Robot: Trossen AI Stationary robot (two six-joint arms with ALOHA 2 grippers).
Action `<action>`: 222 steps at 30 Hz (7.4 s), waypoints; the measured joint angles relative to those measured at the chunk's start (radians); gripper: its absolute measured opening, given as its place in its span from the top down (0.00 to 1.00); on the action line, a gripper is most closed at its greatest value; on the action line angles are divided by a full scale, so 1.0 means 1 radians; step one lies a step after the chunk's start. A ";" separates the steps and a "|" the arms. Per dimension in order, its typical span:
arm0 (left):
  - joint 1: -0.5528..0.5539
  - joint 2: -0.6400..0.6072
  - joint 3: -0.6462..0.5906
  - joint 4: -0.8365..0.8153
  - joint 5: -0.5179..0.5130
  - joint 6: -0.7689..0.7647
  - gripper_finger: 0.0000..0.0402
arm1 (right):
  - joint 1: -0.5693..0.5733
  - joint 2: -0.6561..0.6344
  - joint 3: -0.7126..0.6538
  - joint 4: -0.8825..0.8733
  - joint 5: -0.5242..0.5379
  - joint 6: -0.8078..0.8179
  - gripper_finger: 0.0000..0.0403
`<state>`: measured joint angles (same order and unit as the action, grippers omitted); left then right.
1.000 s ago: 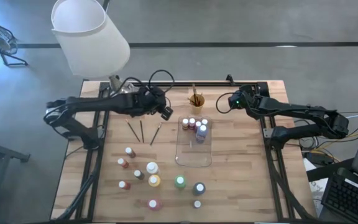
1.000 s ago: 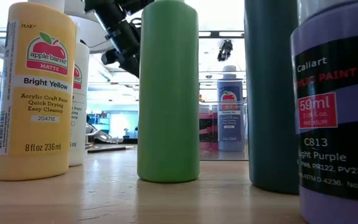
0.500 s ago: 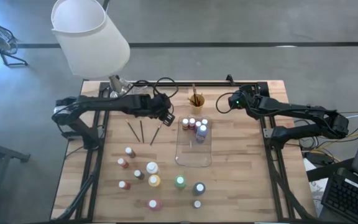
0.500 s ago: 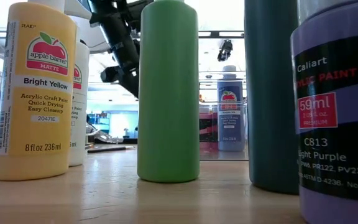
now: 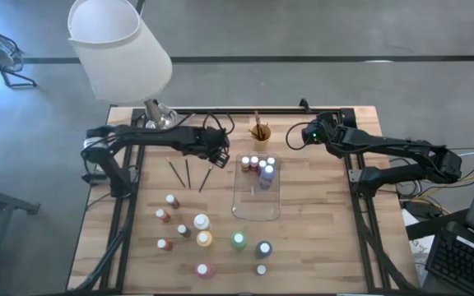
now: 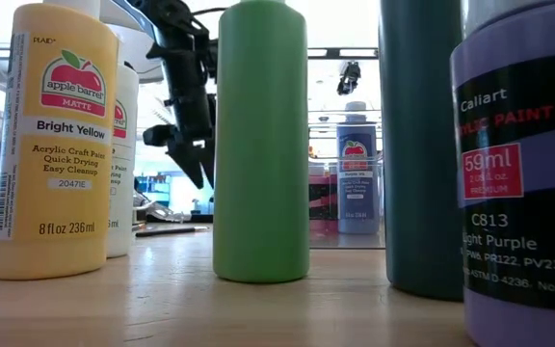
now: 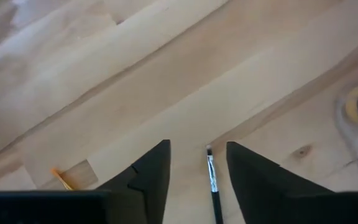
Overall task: Pick & Place Paint Supplies
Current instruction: Put the silver paint brush into the yellow cup, then put the gold paint brush into the yellow cup
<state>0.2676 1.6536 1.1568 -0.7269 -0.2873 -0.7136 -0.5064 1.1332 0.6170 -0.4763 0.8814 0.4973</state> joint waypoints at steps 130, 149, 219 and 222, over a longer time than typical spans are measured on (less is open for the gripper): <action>0.040 -0.156 0.001 1.161 0.087 0.738 1.00 | 0.000 0.000 0.000 0.050 0.001 -0.003 0.98; 0.056 0.129 -0.002 1.601 0.246 0.818 1.00 | 0.000 0.000 0.000 0.046 0.001 -0.044 0.98; 0.079 -0.106 0.054 0.981 0.192 0.895 0.78 | 0.000 0.000 0.000 0.048 0.002 -0.045 0.98; 0.068 -0.198 0.054 0.860 0.122 0.874 0.79 | 0.000 0.000 0.000 0.049 0.002 -0.042 0.98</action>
<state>0.3360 1.4551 1.2109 0.1327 -0.1651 0.1608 -0.5068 1.1328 0.6174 -0.4274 0.8833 0.4557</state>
